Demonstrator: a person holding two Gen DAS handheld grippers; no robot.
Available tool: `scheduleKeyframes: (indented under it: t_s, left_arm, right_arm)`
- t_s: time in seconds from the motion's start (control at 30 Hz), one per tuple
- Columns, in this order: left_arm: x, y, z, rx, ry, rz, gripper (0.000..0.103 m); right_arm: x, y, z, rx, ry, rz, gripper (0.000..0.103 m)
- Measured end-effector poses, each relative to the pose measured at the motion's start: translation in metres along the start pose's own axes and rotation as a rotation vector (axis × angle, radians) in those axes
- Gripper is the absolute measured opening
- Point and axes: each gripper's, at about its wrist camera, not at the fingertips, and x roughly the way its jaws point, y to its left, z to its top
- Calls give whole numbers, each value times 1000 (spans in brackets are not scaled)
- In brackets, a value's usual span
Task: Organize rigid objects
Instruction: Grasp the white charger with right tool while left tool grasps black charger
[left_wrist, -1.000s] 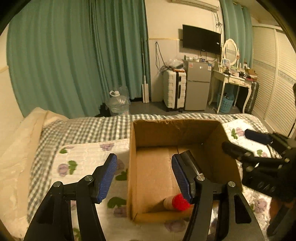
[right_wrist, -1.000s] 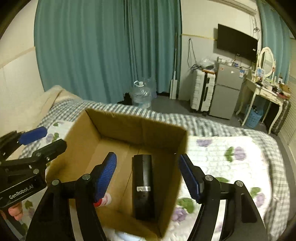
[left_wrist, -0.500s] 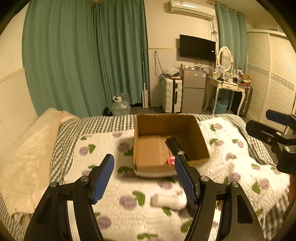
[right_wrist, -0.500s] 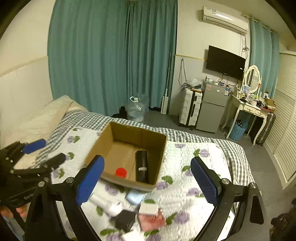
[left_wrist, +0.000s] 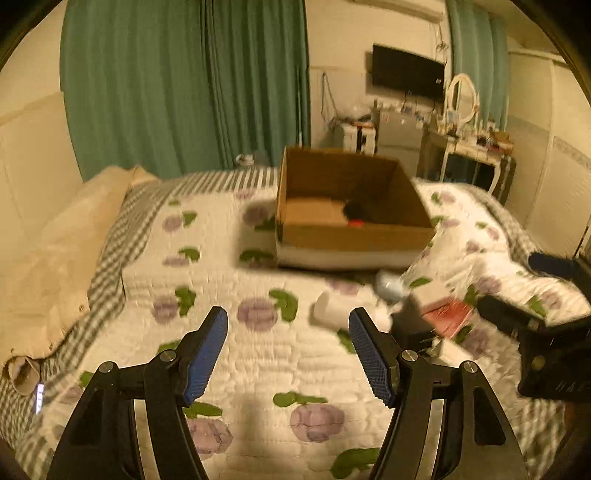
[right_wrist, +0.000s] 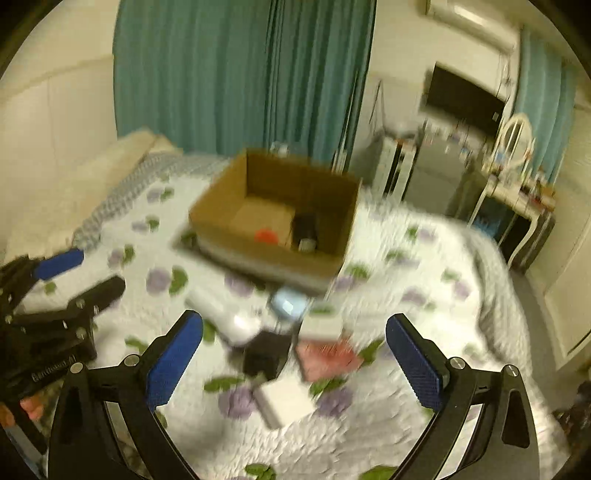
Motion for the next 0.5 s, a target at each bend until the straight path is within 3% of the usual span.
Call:
scheduleKeyframes:
  t_s: [0.37, 0.5]
  left_arm:
    - [36, 0, -21, 11, 73, -12, 71]
    - [41, -4, -25, 27, 88, -16, 71]
  right_arm:
    - [99, -6, -68, 15, 286, 15, 99]
    - [112, -9, -74, 33, 328, 42, 85]
